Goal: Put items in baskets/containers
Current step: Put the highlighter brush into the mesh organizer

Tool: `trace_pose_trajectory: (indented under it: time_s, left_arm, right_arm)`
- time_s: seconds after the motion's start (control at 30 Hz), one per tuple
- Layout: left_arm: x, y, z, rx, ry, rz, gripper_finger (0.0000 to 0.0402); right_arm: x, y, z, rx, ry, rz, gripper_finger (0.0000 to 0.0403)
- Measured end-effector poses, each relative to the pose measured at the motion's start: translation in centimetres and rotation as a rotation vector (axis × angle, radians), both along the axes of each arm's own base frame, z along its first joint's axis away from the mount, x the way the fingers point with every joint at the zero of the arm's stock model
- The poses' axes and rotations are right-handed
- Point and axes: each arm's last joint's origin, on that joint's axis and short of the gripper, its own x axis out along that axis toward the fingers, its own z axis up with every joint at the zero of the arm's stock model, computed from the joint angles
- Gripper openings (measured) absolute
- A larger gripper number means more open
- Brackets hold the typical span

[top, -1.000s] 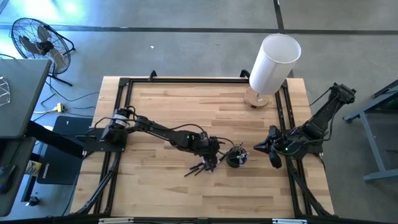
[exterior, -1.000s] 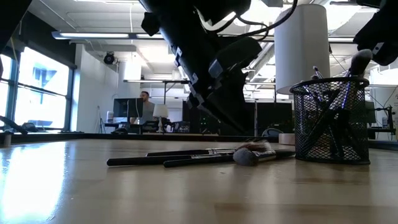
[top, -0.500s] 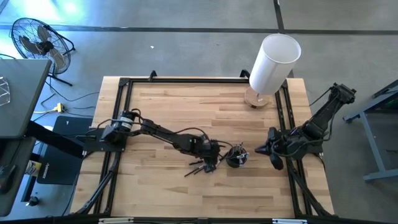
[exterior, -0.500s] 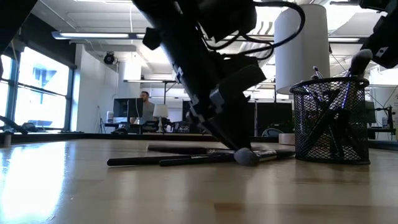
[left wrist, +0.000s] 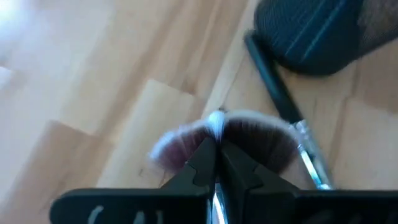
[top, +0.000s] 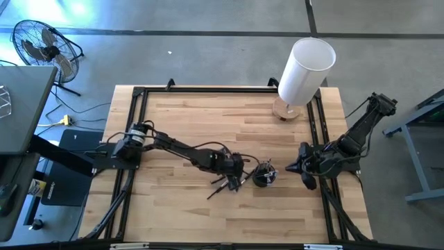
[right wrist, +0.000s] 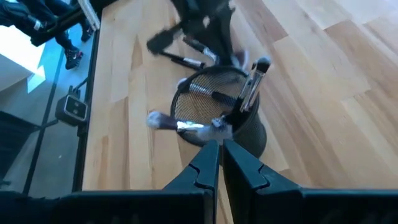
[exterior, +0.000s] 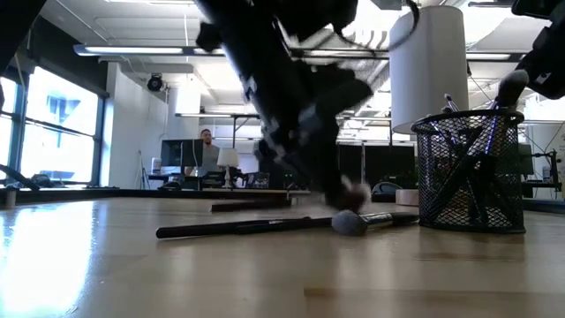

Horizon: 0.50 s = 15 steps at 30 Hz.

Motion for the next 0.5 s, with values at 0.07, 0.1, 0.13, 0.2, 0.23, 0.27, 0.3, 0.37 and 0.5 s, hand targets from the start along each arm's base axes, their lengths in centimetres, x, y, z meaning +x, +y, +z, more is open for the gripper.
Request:
trace_pose_trajectory:
  time_s: [0.07, 0.1, 0.13, 0.2, 0.23, 0.27, 0.3, 0.37, 0.5]
  left_arm:
    - [-0.3, -0.4, 1.8, 0.016, -0.064, 0.023, 0.0003]
    - [-0.4, -0.7, 2.9, 0.032, -0.11, 0.038, 0.0003]
    - [-0.7, -1.1, 3.9, 0.051, -0.141, 0.05, 0.0003]
    - [-1.2, -1.7, 5.8, 0.087, -0.203, 0.061, 0.0002]
    - [-1.2, -1.9, 6.5, 0.092, -0.252, 0.069, 0.0002]
    - [-1.3, -2.2, 7.3, 0.097, -0.29, 0.076, 0.0002]
    - [-1.5, -2.5, 7.9, 0.11, -0.32, 0.077, 0.0002]
    - [-1.1, -3.0, 9.3, 0.122, -0.456, 0.092, 0.0001]
    - [-0.4, -3.7, 12.1, 0.122, -0.729, 0.125, 0.0001]
  right_arm:
    - [0.0, 0.0, -0.1, 0.004, 0.011, 0.012, 0.0012]
    - [-0.1, 0.0, -0.1, 0.005, 0.017, 0.017, 0.0012]
    - [-0.1, 0.0, -0.1, 0.008, 0.019, 0.021, 0.0012]
    - [-0.1, 0.0, -0.1, 0.007, 0.022, 0.022, 0.0012]
    - [-0.1, 0.0, -0.1, 0.006, 0.023, 0.022, 0.0012]
    - [-0.1, 0.0, -0.1, 0.004, 0.022, 0.02, 0.0012]
    - [-0.1, 0.0, -0.1, 0.002, 0.022, 0.019, 0.0012]
    - [-0.1, 0.0, -0.1, -0.002, 0.017, 0.012, 0.0012]
    - [-0.1, -0.1, -0.1, -0.012, 0.008, -0.003, 0.0012]
